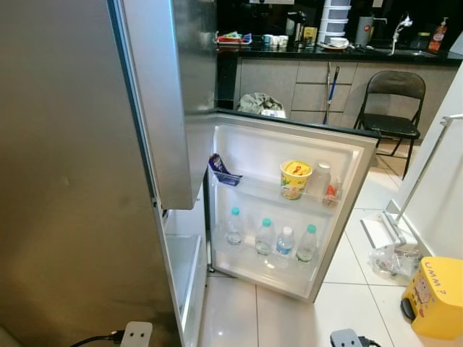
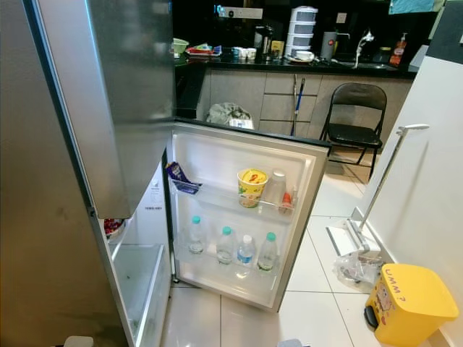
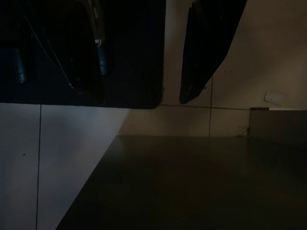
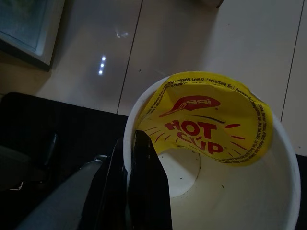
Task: Restocking fridge
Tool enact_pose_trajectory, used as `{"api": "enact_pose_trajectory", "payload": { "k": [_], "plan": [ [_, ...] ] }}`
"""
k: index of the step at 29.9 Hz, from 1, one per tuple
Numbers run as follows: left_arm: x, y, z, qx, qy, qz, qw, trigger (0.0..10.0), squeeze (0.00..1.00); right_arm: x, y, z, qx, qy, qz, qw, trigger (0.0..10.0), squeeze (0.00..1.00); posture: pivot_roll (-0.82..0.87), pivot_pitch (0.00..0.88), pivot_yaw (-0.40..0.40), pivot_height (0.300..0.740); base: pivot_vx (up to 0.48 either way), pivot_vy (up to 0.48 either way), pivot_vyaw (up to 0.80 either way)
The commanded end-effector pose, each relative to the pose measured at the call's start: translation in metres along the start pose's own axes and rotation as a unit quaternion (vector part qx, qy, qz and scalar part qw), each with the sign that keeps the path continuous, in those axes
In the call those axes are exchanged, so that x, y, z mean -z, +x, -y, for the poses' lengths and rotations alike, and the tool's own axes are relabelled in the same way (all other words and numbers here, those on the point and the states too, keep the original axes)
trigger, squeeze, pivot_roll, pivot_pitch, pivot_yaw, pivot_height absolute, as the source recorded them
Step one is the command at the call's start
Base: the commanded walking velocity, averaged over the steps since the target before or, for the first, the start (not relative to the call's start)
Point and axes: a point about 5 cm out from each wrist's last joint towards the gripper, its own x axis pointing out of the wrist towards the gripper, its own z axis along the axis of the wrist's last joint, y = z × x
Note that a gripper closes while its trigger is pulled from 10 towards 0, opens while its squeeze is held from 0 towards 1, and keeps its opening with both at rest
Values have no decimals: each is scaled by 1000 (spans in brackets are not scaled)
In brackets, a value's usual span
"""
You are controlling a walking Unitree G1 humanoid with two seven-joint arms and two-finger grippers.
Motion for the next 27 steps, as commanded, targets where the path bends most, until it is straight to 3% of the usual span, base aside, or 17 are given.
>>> {"api": "enact_pose_trajectory", "payload": {
  "k": [1,17,27],
  "plan": [
    [4,-1,3,5,2,-9,1000,10000,0,1,0,-1,1,0,-1,1000,10000,0,14,59,-28,740,0,0,0],
    [5,0,4,6,2,-10,1000,10000,0,-1,1,-3,-1,-1,3,1000,10000,0,14,59,-28,740,0,0,0],
    [4,0,5,6,3,-9,1000,10000,0,-2,0,5,3,0,2,1000,10000,0,13,59,-26,740,0,0,0]
  ]
}}
